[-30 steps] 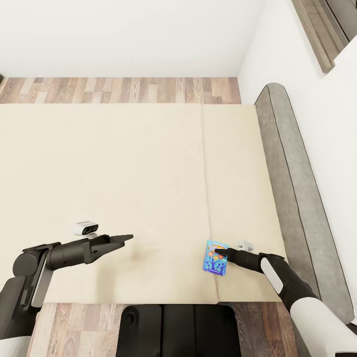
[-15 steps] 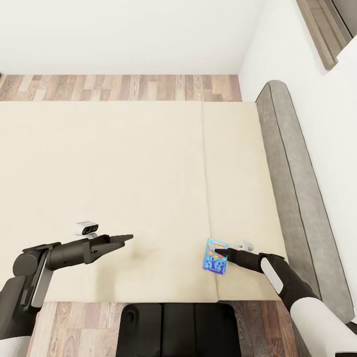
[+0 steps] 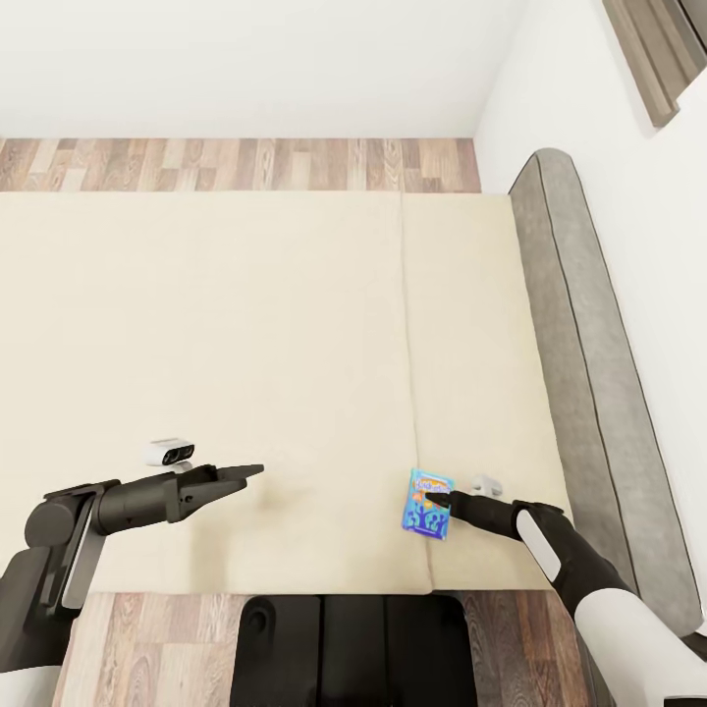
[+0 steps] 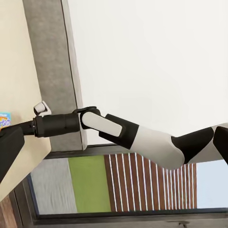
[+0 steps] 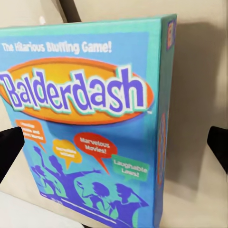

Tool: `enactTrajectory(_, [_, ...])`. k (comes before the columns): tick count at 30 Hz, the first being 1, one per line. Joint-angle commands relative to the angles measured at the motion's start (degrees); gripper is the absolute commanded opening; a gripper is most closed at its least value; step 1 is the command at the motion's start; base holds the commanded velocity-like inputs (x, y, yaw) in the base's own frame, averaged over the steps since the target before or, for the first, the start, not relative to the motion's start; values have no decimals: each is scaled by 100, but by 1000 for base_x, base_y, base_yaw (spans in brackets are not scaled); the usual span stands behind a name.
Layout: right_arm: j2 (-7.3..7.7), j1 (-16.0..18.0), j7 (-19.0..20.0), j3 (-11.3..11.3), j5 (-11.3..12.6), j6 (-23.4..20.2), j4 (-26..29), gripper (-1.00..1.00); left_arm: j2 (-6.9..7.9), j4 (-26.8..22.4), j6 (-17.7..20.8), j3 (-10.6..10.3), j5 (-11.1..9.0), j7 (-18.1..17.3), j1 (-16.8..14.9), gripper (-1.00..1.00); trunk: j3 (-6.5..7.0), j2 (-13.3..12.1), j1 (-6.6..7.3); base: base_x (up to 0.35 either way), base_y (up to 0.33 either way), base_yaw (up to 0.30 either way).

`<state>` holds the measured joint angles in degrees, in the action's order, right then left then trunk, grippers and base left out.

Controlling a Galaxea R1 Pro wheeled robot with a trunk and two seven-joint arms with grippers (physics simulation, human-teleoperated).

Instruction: Put all the toys in the child's room - the three board games (two on the bed and one on the table), the two jigsaw puzzles on the table, and the tennis ball on the table - inside the toy box on the table in the child's room.

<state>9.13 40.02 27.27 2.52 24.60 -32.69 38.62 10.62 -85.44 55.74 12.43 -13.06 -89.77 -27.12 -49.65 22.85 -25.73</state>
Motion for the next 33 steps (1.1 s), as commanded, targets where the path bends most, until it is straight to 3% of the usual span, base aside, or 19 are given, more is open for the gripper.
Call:
enactTrajectory(1, [1,-3,-7,29,60,-41,-3,100,-1,1,60,-3,5,-23,-4,100,-9,6,-5,0,0,0])
enactTrajectory(33, [1,-3,-8,29,54,-29,6,100,1,1,60,-4,5,-23,-4,100,-18,6,-5,0,0,0])
